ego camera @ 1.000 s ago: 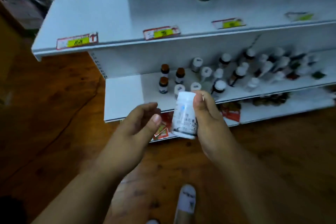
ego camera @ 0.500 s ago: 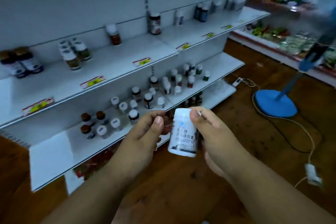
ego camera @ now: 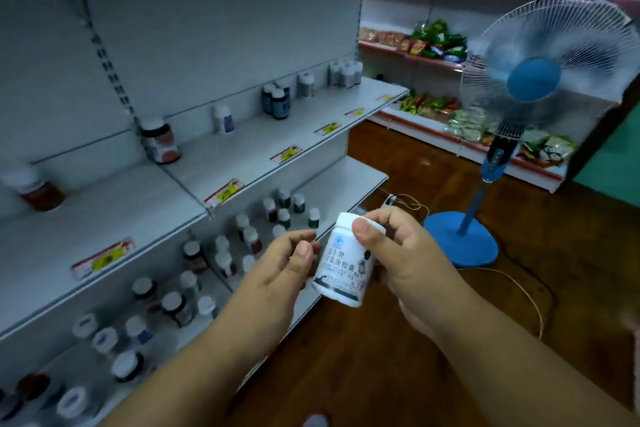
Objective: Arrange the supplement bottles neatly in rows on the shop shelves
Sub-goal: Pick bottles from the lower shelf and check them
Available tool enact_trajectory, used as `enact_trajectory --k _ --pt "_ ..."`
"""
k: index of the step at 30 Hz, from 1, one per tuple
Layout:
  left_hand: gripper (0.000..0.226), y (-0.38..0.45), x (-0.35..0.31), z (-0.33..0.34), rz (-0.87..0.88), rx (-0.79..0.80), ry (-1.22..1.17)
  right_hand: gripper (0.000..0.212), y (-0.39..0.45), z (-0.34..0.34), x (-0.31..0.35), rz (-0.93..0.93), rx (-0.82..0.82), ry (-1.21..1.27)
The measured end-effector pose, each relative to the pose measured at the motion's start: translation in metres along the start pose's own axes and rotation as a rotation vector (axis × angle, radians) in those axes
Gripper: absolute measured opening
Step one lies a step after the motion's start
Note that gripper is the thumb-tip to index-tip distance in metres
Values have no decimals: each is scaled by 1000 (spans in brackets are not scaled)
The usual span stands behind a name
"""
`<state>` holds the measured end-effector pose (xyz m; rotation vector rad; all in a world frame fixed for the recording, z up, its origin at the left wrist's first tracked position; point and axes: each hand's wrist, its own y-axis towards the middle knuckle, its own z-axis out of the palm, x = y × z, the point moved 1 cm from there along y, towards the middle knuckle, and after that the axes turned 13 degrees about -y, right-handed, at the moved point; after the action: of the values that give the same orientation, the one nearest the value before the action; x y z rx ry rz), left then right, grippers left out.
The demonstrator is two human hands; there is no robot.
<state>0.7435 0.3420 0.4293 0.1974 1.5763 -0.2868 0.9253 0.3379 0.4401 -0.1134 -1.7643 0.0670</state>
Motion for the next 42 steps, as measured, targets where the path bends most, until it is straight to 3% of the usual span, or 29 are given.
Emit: enact_trajectory --k 7,13,17,21,25,27,30,36,39,42 --pt "58 179 -18 32 -36 236 68 50 124 -89 18 -22 -232 -39" --pt "52 306 -31 78 -7 269 82 44 232 -162 12 -68 -308 -25" --pt "54 387 -23 102 31 205 105 39 318 -208 5 -94 -225 -54" --pt "55 463 -17 109 -34 19 139 45 409 -252 12 -98 -103 -75" --pt "64 531 -13 102 -5 -167 239 26 502 -274 18 -80 13 -101" --pt "60 561 -7 100 -2 -181 292 28 545 -277 17 -82 47 -141" --pt "51 607 3 95 -45 -126 434 46 602 -281 14 -66 76 -164" --pt "86 728 28 79 -133 -164 669 21 707 -298 11 -138 100 -341" --pt "102 787 39 75 -234 -226 745 34 754 -302 19 -194 104 -565" --pt "116 830 54 65 -305 -263 790 43 802 -299 22 -349 236 -760"
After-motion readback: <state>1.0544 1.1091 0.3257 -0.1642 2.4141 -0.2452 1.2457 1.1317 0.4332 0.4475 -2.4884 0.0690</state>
